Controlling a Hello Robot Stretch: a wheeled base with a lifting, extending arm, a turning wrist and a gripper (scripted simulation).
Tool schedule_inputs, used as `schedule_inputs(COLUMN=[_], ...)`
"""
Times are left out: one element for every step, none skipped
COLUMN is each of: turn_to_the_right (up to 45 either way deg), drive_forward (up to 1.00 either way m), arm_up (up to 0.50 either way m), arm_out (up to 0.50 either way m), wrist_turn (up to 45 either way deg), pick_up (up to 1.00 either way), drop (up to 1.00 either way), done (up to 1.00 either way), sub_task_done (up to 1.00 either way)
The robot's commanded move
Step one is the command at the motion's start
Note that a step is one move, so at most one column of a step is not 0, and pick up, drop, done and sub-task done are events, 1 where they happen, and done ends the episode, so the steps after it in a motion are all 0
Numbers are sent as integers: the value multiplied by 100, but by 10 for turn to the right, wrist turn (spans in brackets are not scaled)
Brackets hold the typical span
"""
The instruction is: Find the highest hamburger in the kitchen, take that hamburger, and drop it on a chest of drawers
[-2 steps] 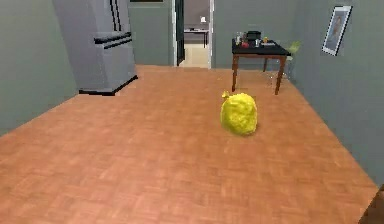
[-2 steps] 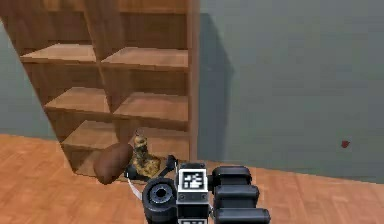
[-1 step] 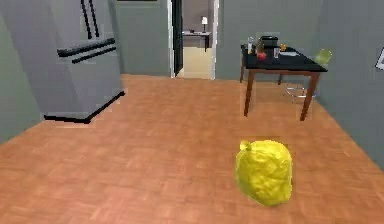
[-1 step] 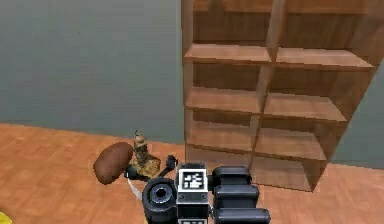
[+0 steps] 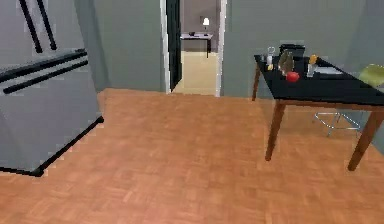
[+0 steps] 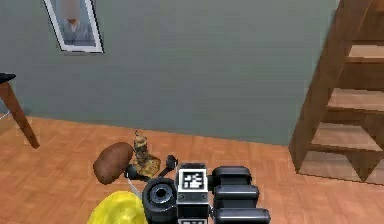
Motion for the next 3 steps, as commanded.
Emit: schedule_inputs(turn_to_the_right=[-90,0,90], drive_forward=[0,10,0], arm_up=[0,0,0], arm_out=[0,0,0], wrist_turn=[0,0,0], pick_up=[0,0,0], drop=[0,0,0], done=[0,0,0], sub_task_done=[0,0,0])
